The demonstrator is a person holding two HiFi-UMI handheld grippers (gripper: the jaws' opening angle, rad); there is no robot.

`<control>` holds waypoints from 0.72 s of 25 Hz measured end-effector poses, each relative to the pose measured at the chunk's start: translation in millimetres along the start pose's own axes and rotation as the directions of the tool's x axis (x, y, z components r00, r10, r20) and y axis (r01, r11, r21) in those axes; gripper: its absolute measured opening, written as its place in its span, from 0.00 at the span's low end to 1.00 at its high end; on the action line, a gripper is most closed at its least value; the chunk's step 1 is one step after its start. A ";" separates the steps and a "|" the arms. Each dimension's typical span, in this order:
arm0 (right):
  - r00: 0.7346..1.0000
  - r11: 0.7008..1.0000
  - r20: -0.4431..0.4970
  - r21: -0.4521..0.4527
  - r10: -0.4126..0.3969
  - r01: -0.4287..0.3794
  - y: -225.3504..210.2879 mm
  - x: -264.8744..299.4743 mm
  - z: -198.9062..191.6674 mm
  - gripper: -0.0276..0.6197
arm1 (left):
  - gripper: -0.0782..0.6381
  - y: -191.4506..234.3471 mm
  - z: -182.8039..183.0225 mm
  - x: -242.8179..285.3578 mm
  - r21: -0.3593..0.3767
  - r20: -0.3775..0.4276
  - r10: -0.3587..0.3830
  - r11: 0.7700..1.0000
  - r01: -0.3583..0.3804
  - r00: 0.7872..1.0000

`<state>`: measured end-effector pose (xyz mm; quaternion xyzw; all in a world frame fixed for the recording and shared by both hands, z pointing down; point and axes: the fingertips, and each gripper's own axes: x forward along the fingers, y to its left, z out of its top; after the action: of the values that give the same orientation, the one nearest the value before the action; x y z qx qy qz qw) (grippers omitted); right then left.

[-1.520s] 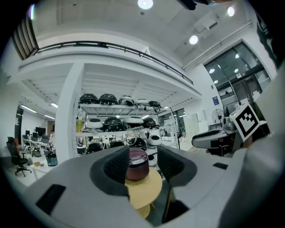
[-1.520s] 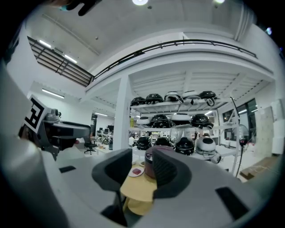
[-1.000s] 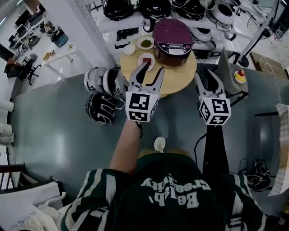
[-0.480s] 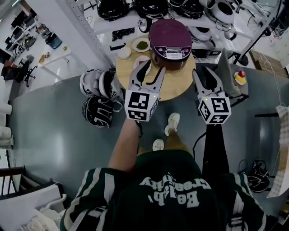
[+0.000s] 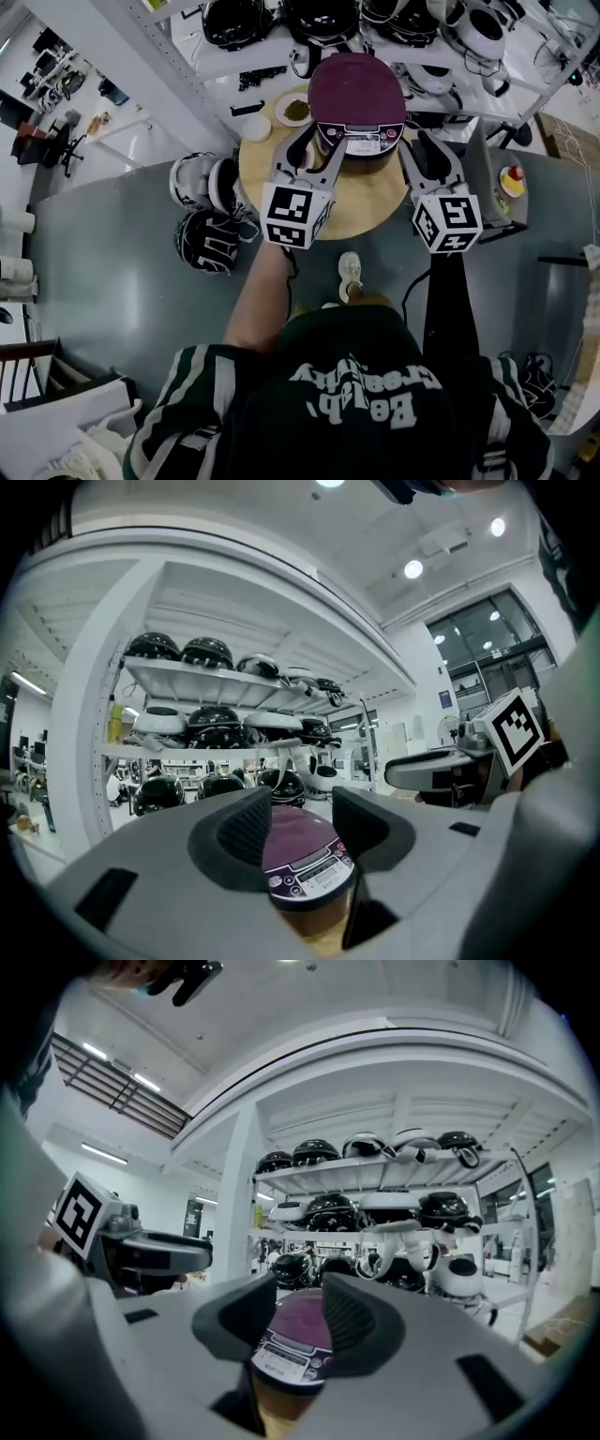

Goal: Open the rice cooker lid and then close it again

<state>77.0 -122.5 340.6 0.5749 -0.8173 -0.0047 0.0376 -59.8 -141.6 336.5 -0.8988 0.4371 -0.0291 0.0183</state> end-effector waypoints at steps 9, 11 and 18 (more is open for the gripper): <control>0.997 0.997 -0.003 0.012 0.076 -0.076 -49.2 75.0 -9.5 0.29 | 0.38 26.5 -17.5 77.6 0.013 -0.039 0.028 1.000 -0.028 0.999; 0.995 0.995 -0.009 0.009 0.097 -0.097 -54.8 86.0 -13.7 0.29 | 0.38 33.6 -22.0 87.1 0.010 -0.044 0.044 0.999 -0.044 0.998; 0.974 0.977 -0.083 -0.020 0.209 -0.211 -46.9 109.7 -39.1 0.30 | 0.38 44.3 -45.4 101.8 -0.010 -0.076 0.070 0.997 -0.070 0.995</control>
<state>86.9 -240.1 383.3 0.4844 -0.8712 0.0108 0.0791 -34.9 -249.4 382.9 -0.8813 0.4688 -0.0597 -0.0029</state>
